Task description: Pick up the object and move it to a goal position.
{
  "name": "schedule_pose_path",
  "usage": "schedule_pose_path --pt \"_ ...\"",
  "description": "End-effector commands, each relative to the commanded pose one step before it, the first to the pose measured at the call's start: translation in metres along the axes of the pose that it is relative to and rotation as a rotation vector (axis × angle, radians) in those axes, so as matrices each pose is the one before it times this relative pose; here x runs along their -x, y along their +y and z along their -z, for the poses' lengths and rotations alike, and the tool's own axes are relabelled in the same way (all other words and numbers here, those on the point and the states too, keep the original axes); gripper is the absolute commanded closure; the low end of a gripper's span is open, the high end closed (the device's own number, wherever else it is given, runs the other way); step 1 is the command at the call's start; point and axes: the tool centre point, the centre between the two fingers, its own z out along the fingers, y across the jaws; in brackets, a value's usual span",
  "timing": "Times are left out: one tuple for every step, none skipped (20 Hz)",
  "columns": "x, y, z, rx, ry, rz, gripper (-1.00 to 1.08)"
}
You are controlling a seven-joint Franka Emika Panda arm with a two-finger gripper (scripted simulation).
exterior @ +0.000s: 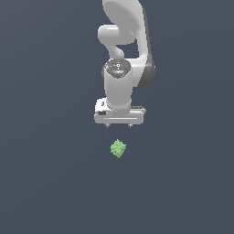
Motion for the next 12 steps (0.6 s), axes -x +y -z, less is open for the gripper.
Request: schedule_pose_path --pt "0.0 0.00001 0.0 0.0 0.0 0.0 -0.92" --pt "0.00023 -0.00024 0.0 -0.00003 -0.00064 -0.00026 -0.92" --pt "0.00061 -0.00055 -0.00025 -0.00015 -0.00229 -0.00097 -0.92" --pt "0.00106 -0.00099 -0.00019 -0.00021 -0.00342 -0.00145 -0.92" --pt "0.00145 -0.00132 -0.00038 -0.00029 -0.00493 -0.00206 -0.92" --pt "0.00187 -0.00168 -0.00046 -0.00034 -0.00625 -0.00256 -0.92" --pt "0.00205 -0.00182 -0.00047 -0.00033 -0.00673 -0.00265 -0.92" --pt "0.00166 -0.00144 -0.00037 -0.00023 -0.00537 -0.002 -0.92" --pt "0.00122 -0.00104 -0.00027 -0.00015 -0.00392 -0.00133 -0.92" --pt "0.00078 -0.00064 -0.00017 -0.00009 -0.00249 -0.0007 -0.92" --pt "0.00034 -0.00027 -0.00003 -0.00003 -0.00097 -0.00012 -0.92" --pt "-0.00023 0.00029 -0.00022 0.0 0.0 0.0 -0.92"
